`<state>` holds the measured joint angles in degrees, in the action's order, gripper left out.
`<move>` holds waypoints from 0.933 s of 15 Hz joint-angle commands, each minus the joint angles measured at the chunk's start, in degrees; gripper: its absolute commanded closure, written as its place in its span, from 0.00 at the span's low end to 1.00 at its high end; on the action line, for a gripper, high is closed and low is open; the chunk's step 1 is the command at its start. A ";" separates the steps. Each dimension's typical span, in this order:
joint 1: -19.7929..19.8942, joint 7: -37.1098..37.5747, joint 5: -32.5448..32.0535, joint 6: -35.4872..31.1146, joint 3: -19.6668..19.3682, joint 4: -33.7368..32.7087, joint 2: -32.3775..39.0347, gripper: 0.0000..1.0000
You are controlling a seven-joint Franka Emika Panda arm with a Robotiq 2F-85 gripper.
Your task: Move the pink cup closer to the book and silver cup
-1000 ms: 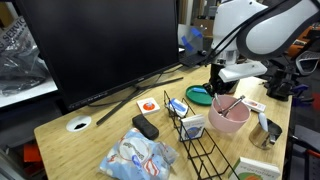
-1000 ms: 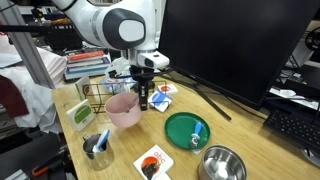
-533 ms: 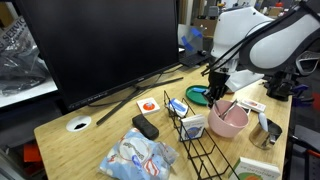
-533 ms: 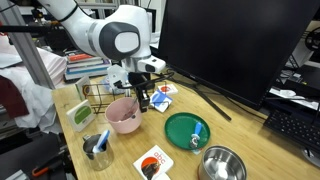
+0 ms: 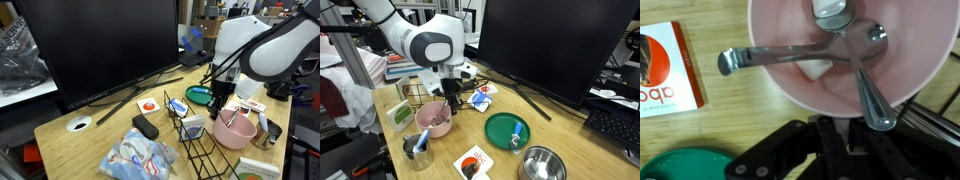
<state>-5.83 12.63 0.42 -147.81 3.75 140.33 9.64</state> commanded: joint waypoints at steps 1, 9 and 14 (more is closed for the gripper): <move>0.70 -5.54 2.94 1.07 1.03 0.49 -0.17 0.97; 0.65 -7.14 3.49 2.11 1.13 1.06 -0.48 0.42; 1.30 -10.33 7.98 1.98 1.59 1.90 -2.92 0.08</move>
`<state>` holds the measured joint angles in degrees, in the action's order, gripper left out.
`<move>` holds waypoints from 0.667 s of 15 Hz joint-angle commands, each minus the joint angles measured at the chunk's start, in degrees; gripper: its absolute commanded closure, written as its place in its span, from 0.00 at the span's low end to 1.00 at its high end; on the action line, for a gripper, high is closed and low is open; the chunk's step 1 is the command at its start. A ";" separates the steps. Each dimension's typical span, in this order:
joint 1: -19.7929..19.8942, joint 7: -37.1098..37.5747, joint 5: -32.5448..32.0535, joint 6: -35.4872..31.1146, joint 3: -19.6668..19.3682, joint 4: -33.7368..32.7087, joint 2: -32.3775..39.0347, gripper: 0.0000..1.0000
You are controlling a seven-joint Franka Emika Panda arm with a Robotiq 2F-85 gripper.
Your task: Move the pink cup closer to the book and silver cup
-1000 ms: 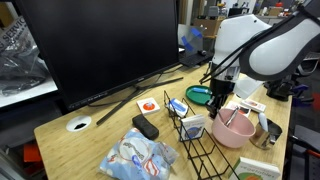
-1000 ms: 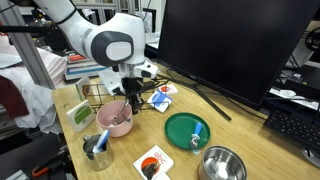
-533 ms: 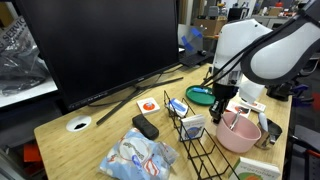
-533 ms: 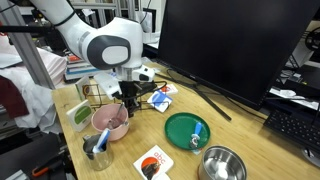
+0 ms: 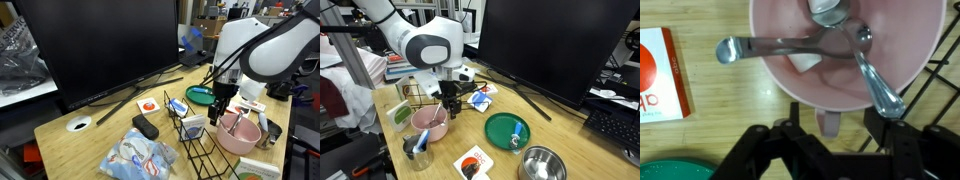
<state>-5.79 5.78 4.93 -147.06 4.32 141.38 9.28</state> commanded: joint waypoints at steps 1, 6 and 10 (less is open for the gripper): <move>1.40 -4.15 4.68 1.21 0.94 0.91 -3.09 0.02; 1.77 -3.10 5.59 0.18 -0.33 2.43 -7.19 0.00; 1.86 -2.50 6.46 0.54 -0.76 1.79 -7.40 0.00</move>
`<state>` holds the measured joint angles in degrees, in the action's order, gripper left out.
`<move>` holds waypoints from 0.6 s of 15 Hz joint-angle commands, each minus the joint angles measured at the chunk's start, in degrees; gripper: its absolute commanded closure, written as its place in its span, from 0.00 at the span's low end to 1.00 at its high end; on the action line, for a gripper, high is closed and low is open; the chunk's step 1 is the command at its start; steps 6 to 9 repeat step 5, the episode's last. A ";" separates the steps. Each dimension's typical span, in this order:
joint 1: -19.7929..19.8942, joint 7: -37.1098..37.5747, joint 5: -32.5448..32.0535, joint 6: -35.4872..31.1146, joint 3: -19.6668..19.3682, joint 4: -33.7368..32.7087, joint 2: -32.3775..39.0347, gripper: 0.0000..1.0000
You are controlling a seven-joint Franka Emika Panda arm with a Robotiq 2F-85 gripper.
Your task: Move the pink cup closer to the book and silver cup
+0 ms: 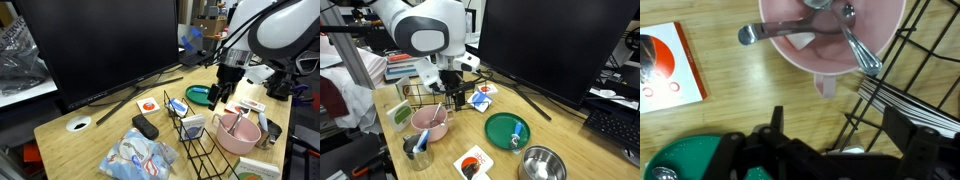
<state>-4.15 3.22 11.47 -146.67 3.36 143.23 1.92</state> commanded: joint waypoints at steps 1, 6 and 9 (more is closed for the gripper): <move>0.16 0.10 -0.10 0.16 0.22 -0.06 -0.02 0.00; 0.07 0.13 -0.11 0.10 0.34 -0.08 0.46 0.00; 0.07 0.13 -0.11 0.10 0.34 -0.08 0.46 0.00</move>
